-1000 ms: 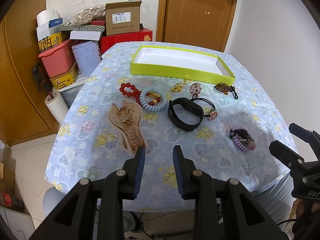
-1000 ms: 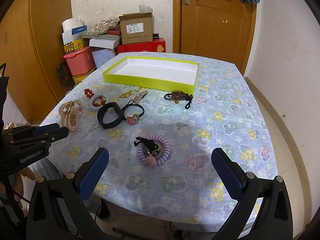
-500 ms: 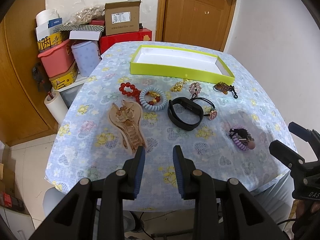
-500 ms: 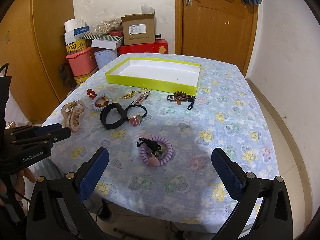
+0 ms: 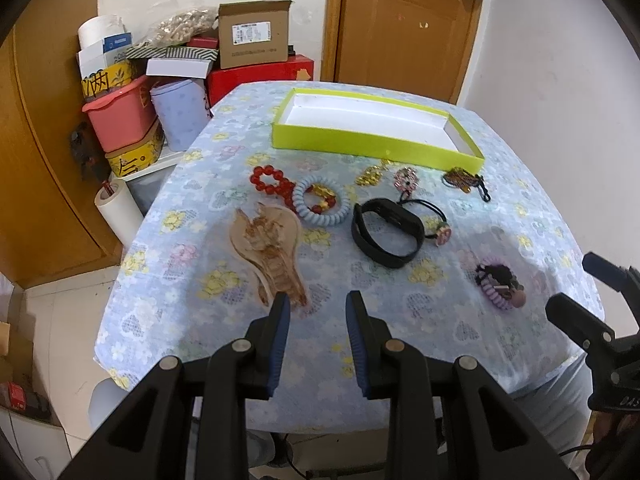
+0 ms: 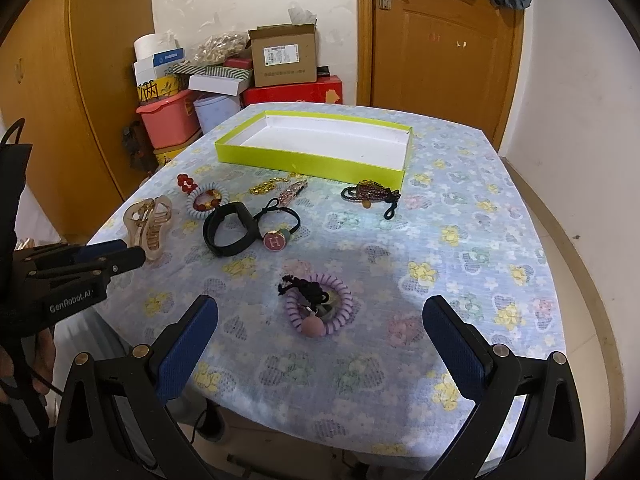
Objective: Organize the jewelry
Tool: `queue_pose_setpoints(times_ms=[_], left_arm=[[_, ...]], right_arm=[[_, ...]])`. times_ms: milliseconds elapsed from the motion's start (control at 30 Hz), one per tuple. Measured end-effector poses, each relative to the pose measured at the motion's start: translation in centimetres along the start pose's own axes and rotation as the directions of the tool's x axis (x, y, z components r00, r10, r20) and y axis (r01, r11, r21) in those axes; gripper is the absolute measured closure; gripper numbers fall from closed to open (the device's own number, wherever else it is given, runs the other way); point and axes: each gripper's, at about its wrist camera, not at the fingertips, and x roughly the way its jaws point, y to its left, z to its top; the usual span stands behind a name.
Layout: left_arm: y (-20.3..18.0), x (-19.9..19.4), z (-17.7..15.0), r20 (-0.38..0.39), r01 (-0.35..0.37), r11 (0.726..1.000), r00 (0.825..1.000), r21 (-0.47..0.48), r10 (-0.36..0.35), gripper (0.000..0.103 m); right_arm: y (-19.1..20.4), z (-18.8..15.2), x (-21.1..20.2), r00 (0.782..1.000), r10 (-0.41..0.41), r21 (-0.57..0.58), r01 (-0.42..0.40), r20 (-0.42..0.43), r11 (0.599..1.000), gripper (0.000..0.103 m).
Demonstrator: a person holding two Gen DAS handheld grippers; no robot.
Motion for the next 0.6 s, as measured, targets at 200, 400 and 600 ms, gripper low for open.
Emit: queue_pose_setpoints(times_ms=[200, 400, 600], left_arm=[[1.8, 0.4, 0.5, 0.023, -0.002, 0.999, 1.000, -0.045, 0.003, 0.056], [2.8, 1.5, 0.7, 0.005, 0.020, 0.996, 1.000, -0.082, -0.020, 0.055], [3.1, 2.9, 0.9, -0.007, 0.015, 0.994, 1.000, -0.105, -0.016, 0.055]], right_arm=[[-0.5, 0.2, 0.7, 1.000, 0.022, 0.015, -0.022, -0.010, 1.000, 0.001], [-0.8, 0.4, 1.4, 0.999, 0.032, 0.018, -0.031, -0.017, 0.999, 0.001], [-1.0, 0.5, 2.2, 0.999, 0.038, 0.023, -0.038, -0.031, 0.999, 0.004]])
